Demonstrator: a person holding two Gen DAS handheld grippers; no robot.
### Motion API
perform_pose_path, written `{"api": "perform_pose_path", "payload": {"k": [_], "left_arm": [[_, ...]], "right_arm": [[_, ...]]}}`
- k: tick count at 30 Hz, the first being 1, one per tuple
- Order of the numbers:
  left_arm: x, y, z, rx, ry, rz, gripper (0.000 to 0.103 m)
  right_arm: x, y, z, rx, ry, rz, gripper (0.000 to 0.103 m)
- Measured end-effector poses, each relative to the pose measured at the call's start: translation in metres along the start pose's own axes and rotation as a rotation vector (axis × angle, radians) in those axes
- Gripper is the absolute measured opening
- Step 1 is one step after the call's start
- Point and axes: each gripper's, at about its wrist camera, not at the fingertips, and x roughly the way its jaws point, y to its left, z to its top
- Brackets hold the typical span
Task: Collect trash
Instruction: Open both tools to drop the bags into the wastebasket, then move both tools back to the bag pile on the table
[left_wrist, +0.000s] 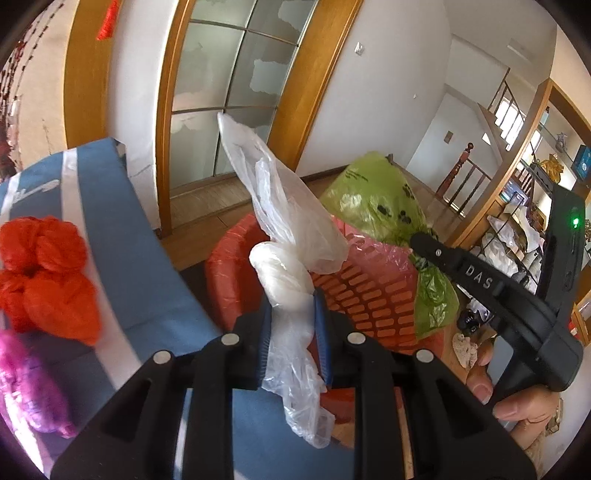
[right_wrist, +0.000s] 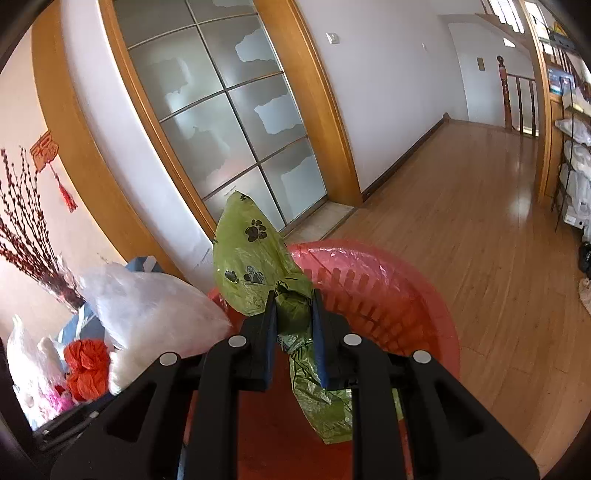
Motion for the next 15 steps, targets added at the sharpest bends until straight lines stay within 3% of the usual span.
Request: {"api": "perform_pose_path", "payload": {"k": [3,6,12,15], "left_arm": [[0.008,-0.007,0.001,0.002,0.007,-0.003,0.026],[0.012,-0.008,-0.002,0.004,0.012,0.0,0.035],[0.004,0.005,-0.008,-0.022,0.017,0.032,0.048],[-0.011,0.018,-0.014,-0.042,-0.004,0.074,0.06]], "right_arm": [[0.004,-0.005,0.002,0.022,0.004,0.011,0.024],[0.006,-0.01,0.002,0.04,0.006,0.009,0.044],[0.0,-0.018,0.002,0.046,-0.016,-0.024,0.061],[-0.005,-0.016,-0.002,0.026,-0.031,-0.052,0.067]]}}
